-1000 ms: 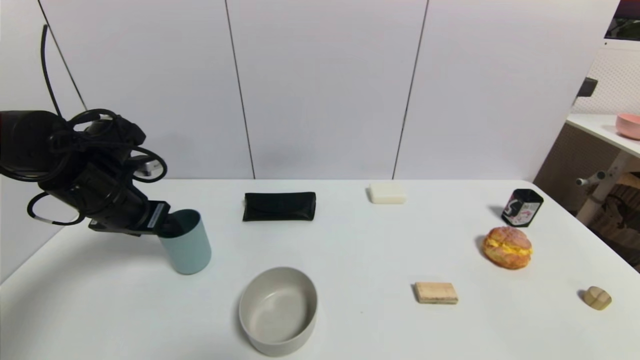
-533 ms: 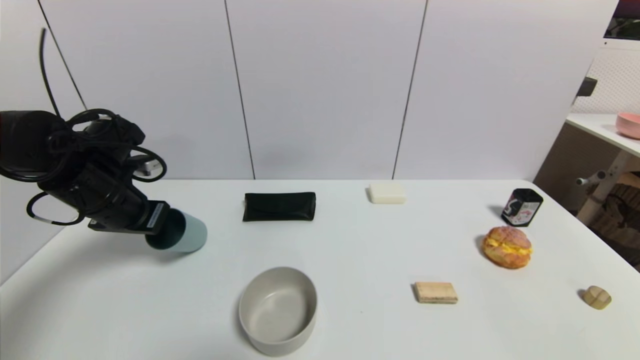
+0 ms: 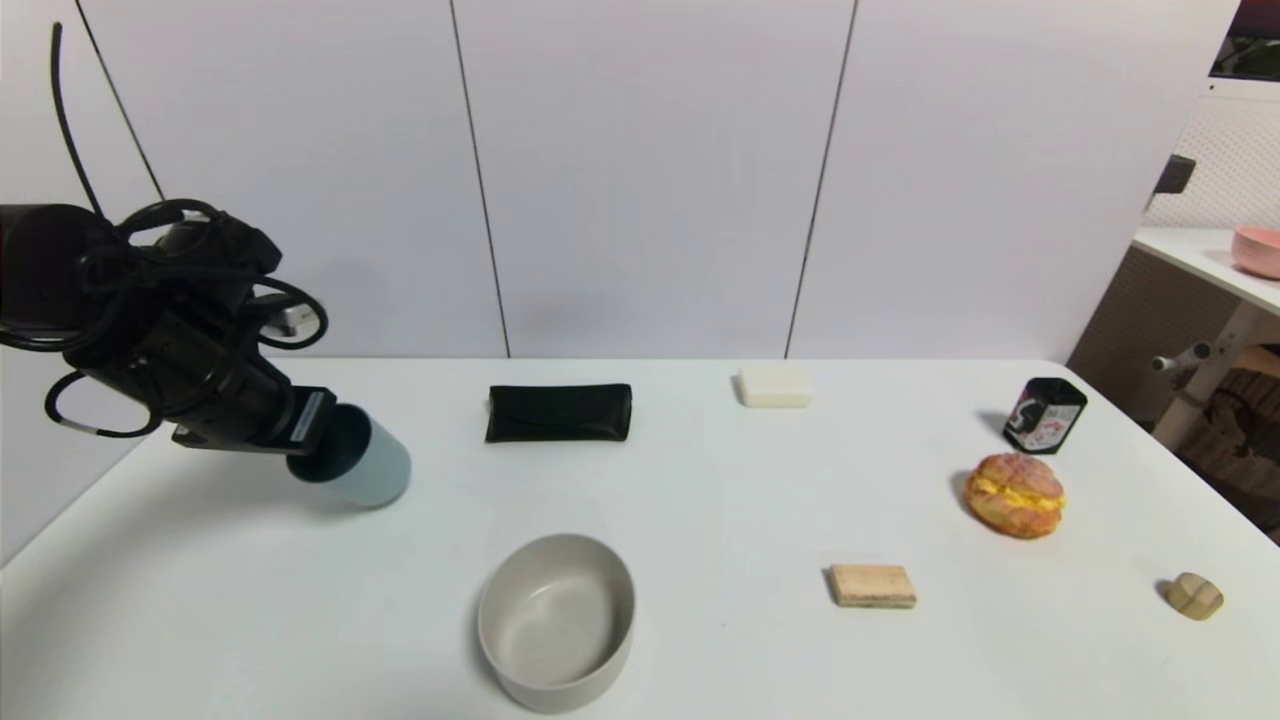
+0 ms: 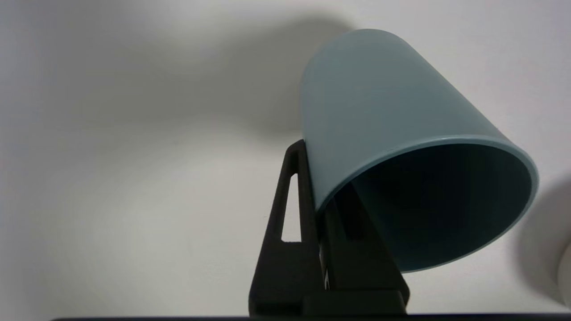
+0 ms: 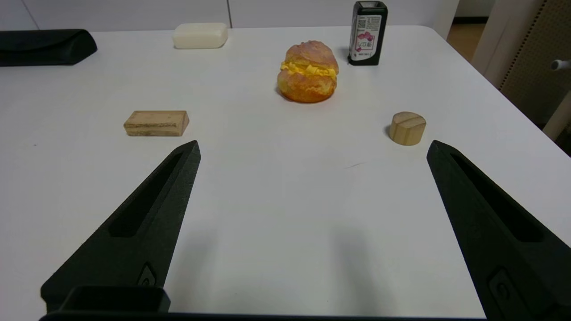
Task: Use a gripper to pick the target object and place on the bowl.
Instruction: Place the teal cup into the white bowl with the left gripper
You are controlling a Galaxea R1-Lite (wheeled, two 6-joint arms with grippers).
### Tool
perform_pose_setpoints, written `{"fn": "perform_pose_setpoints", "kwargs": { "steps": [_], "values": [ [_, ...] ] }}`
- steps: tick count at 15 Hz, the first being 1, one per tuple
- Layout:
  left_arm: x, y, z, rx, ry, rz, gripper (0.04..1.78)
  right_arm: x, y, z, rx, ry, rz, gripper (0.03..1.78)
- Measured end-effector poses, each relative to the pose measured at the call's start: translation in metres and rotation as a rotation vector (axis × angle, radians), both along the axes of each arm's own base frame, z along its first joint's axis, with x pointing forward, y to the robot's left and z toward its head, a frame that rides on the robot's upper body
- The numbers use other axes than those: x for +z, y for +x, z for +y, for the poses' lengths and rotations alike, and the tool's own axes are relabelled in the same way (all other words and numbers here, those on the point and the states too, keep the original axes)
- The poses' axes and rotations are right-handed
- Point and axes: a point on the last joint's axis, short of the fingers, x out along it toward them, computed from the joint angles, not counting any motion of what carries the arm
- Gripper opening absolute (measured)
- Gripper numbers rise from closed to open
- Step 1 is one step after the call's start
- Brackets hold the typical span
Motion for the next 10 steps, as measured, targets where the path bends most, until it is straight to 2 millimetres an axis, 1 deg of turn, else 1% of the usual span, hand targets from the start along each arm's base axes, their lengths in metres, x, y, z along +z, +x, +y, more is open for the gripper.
{"fn": "perform_pose_setpoints", "kwargs": {
  "steps": [3, 5, 7, 10],
  "values": [
    [0.020, -0.008, 0.000, -0.006, -0.006, -0.072, 0.09, 0.000, 0.000, 0.000, 0.000, 0.000, 0.000, 1.75],
    [0.041, -0.016, -0.002, -0.027, -0.027, -0.132, 0.09, 0.000, 0.000, 0.000, 0.000, 0.001, 0.000, 1.75],
    [0.061, -0.027, -0.006, -0.064, -0.064, -0.154, 0.09, 0.000, 0.000, 0.000, 0.000, 0.000, 0.000, 1.75],
    [0.090, -0.051, -0.018, -0.138, -0.106, -0.167, 0.09, 0.000, 0.000, 0.000, 0.000, 0.000, 0.000, 1.75]
  ]
}}
